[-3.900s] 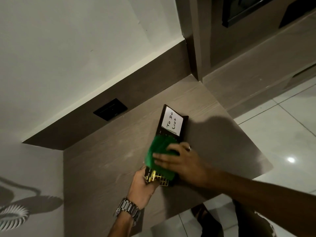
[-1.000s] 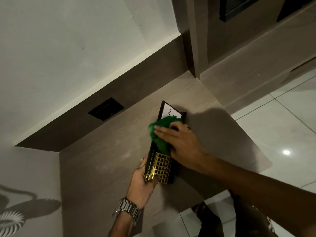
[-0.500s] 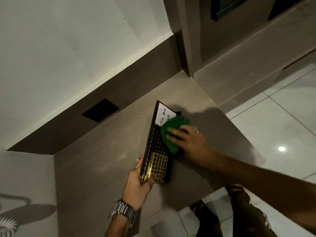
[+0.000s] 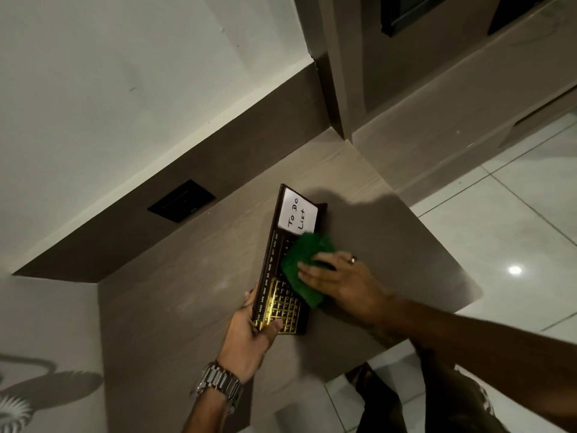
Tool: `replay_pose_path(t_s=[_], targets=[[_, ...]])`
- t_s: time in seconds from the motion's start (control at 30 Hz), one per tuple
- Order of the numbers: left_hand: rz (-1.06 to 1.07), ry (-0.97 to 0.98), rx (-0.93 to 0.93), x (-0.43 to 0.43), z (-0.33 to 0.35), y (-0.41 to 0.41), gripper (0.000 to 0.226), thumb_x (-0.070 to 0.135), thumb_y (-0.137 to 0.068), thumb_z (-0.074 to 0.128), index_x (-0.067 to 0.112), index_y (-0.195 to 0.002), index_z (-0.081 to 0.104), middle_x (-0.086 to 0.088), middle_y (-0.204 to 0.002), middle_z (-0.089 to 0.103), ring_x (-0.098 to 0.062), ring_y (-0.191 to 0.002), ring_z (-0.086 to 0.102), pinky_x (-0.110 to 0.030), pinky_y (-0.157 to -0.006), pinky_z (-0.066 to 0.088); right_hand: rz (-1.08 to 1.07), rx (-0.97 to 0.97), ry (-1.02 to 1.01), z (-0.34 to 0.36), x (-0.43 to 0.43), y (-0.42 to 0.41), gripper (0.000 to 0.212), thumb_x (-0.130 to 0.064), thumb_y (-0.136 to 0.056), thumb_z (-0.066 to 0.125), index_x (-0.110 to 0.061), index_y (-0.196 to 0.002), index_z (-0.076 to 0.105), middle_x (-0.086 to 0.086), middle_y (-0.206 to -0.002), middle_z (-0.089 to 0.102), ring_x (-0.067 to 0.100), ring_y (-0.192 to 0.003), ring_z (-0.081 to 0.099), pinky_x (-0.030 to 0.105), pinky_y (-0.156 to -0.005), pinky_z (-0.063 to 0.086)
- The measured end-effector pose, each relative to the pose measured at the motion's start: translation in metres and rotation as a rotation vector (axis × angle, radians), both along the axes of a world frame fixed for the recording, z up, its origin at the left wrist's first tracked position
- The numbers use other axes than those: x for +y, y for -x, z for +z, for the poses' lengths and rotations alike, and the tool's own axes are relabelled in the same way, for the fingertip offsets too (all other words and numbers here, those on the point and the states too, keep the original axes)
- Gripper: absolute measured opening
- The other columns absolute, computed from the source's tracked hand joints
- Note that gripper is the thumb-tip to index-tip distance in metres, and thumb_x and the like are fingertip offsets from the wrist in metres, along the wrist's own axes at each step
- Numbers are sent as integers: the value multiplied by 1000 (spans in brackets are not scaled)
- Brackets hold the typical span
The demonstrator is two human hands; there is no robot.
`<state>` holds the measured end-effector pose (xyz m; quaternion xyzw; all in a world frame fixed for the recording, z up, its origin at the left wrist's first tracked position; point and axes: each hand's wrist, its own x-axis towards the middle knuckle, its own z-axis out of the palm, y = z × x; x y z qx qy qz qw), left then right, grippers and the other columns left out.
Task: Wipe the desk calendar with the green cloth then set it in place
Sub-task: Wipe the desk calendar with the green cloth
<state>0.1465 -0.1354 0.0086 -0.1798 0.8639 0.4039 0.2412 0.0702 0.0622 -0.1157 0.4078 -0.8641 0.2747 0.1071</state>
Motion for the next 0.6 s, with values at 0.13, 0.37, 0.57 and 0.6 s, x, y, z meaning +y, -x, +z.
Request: replay_pose_path(t_s=[0.13,0.37,0.57,0.6], targets=[[-7,29,1,1,-2,0,27,17,-90,66,30,-112,60,-18,-125,63,-52,-115,54,-65,-95,45,-220,-94,15,23,14,68,64,12,-66,74,-11,-126,64,7,-130,62,37,-114,59,51,-82,52],[27,-17,-8,-3,-6,0,36,12,-89,66,17,-124,58,-26,-134,57,-59,-121,46,-75,-98,37,-279,-150,73,25,8,59,54,5,-77,57,-13,-127,63,10,-130,61,40,-115,56,51,-88,49],[62,-95,8,2,-2,3,35,1,-88,65,24,-115,62,-37,-124,56,-68,-109,45,-74,-88,42,257,65,-24,-15,9,-40,61,-18,-78,75,-25,-133,49,-6,-139,49,22,-122,47,36,-84,53],[56,-104,5,1,-3,3,35,1,-88,64,18,-118,62,-38,-125,55,-69,-110,45,-75,-88,41,281,73,-11,-13,9,-38,65,-19,-76,78,-26,-133,47,-7,-138,51,22,-121,47,36,-83,53]])
